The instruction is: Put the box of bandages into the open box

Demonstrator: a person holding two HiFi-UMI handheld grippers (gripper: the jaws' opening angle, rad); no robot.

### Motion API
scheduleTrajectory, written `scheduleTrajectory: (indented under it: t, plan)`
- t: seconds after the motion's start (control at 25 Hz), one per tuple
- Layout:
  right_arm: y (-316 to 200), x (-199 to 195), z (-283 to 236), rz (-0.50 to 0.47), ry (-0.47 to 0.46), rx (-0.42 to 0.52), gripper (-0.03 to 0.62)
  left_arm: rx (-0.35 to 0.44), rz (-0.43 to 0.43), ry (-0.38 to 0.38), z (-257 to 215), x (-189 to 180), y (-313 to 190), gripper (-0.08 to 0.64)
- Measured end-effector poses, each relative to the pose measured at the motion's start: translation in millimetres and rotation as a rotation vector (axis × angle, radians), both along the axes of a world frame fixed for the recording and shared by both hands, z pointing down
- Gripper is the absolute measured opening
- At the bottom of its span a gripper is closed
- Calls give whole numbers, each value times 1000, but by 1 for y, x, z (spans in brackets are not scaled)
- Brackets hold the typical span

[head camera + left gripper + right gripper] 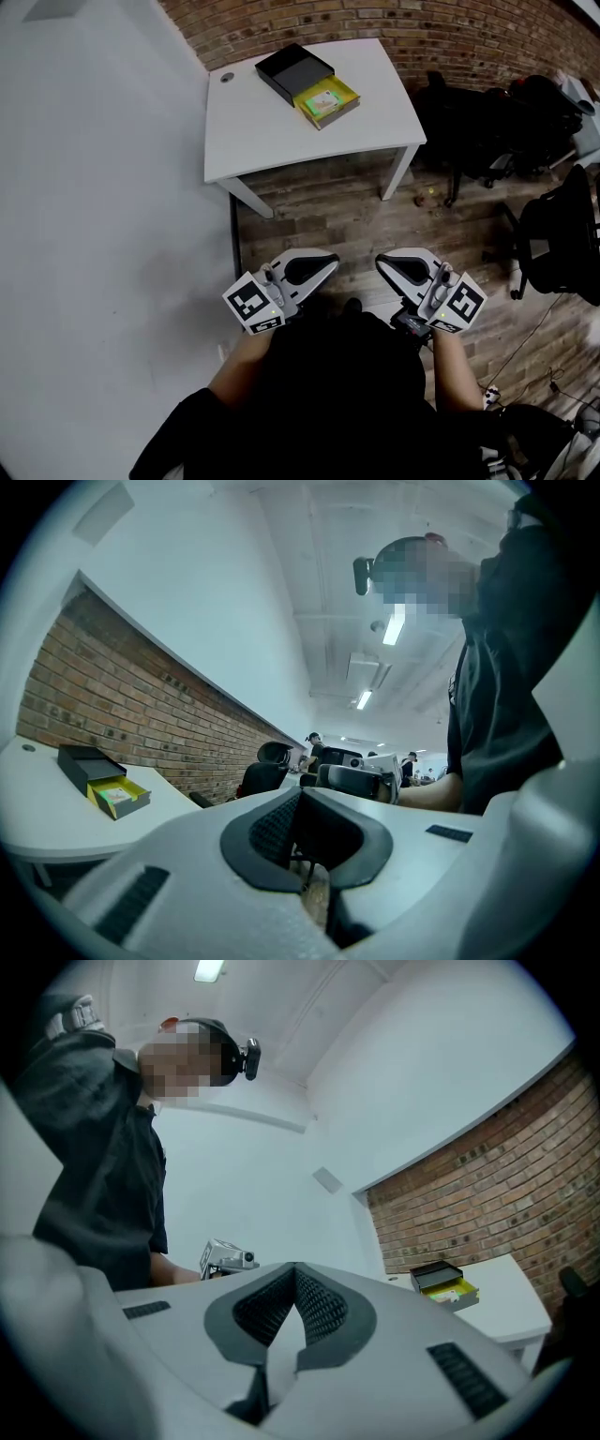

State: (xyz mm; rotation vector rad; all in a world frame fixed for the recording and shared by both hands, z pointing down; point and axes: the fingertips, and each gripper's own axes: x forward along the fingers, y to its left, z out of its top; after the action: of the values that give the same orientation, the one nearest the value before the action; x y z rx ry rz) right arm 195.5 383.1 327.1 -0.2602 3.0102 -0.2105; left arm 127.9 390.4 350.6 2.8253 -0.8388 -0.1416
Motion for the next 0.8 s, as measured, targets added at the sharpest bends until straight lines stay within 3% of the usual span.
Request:
scheduleTrajectory:
  t: [0.8]
  plan:
    - [5,56,12,78,-22,-26,5,0,73,-83,3,61,4,15]
